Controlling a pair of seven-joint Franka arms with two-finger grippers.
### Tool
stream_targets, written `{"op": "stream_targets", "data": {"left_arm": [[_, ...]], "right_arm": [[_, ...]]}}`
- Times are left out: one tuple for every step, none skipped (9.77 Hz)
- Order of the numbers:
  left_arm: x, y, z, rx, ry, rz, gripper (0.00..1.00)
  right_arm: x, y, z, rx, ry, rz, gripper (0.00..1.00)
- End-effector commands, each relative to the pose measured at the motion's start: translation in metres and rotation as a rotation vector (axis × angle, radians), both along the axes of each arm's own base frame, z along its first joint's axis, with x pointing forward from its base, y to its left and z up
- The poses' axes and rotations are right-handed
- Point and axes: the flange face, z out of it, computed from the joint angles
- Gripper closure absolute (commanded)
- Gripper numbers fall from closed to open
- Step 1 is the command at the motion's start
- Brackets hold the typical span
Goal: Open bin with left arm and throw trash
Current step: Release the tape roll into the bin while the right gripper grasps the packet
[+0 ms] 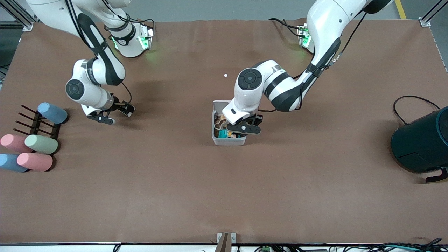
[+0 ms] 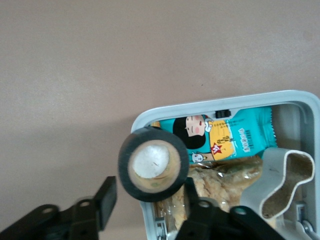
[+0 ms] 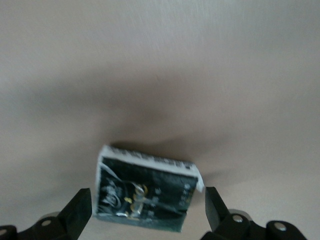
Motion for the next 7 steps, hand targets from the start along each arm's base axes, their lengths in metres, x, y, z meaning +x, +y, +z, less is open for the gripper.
{"op": "stream_targets", "data": {"left_arm": [[0.013, 0.005, 0.015, -0.007, -0.039, 0.01, 0.0], [0.02, 0.007, 0.025, -0.012, -0.05, 0.021, 0.0], [0.024, 0.011, 0.037, -0.011, -0.062, 0.028, 0.0], [0.033, 0.026, 0.05, -0.005, -0.068, 0.054, 0.0], [0.044, 0.046, 0.074, 0.004, -0.084, 0.086, 0.0], [0.058, 0.077, 0.103, 0.021, -0.109, 0.136, 0.0], [0.069, 0.109, 0.13, 0.037, -0.125, 0.19, 0.0]], "right_arm": [[-0.022, -0.002, 0.007, -0.002, -0.051, -0.006, 0.01], [-0.021, -0.002, 0.007, -0.002, -0.055, -0.007, 0.3], [-0.019, -0.002, 0.008, -0.002, -0.058, -0.012, 0.74], [-0.016, -0.003, 0.009, -0.001, -0.064, -0.013, 0.91], [-0.01, -0.002, 0.013, -0.001, -0.072, -0.022, 1.0], [-0.004, 0.002, 0.02, 0.001, -0.073, -0.029, 1.0], [0.019, 0.011, 0.048, -0.004, -0.09, -0.093, 1.0]]}}
